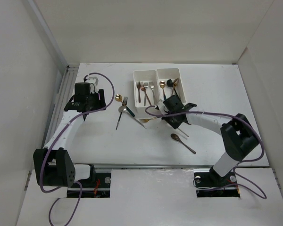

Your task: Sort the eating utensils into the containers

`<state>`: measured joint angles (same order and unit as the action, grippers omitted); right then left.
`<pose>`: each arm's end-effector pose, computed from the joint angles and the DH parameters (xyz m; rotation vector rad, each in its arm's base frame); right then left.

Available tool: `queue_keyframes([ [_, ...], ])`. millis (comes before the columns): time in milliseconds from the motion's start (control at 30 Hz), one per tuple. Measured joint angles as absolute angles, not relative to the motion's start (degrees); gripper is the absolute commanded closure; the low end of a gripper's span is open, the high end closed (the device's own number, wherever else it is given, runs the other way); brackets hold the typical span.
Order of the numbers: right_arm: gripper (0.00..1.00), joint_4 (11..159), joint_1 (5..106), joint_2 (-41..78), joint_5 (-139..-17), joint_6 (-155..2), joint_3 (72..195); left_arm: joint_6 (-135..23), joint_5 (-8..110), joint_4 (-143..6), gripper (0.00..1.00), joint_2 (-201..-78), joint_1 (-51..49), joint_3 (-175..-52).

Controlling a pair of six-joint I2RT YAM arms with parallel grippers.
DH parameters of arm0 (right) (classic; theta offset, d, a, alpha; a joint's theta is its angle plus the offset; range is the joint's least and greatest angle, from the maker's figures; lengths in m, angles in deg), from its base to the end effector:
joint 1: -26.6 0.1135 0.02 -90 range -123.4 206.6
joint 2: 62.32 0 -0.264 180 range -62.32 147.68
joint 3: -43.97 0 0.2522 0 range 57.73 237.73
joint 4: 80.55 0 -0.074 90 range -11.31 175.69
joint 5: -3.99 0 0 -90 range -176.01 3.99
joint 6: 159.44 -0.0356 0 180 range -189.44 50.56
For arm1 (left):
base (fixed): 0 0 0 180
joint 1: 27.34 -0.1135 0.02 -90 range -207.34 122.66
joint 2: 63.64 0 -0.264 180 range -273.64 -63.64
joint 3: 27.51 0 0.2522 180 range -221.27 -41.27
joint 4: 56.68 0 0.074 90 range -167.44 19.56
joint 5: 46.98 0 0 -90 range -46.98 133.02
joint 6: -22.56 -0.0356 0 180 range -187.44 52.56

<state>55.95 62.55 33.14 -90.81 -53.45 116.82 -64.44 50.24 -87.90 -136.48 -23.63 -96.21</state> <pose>0.2626 0.1868 0.1792 -1.1680 2.4530 -0.0125 0.2819 -0.0228 0.2843 0.0849 2.1880 -0.2040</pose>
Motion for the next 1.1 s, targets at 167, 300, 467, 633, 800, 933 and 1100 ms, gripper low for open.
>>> queue_keyframes([
  [167,1.00,56.0,65.7,26.1,-94.5,-53.6,118.0,-64.4,50.4,-87.9,0.42,-136.1,-23.4,-95.3],
  [300,1.00,58.6,66.8,19.2,-97.5,-57.3,123.0,-64.6,51.0,-87.8,0.42,-136.1,-22.9,-95.2],
  [467,1.00,66.8,61.6,16.9,-98.9,-66.3,132.9,-66.4,51.3,-88.2,0.42,-138.9,-20.5,-95.8],
  [633,1.00,69.2,52.1,32.0,-101.8,-73.6,150.5,-67.7,51.1,-89.7,0.42,-145.1,-15.9,-99.7],
  [800,0.98,62.2,49.1,53.2,-102.4,-77.0,166.0,-67.3,51.7,-90.1,0.38,-148.3,-11.6,-102.7],
  [933,0.51,55.6,49.0,59.9,-100.1,-78.8,165.3,-66.1,53.3,-90.5,0.38,-149.6,-10.5,-103.1],
  [1100,0.30,52.1,49.1,59.1,-98.5,-80.4,164.0,-65.4,52.7,-91.3,0.38,-150.9,-11.1,-103.1],
])
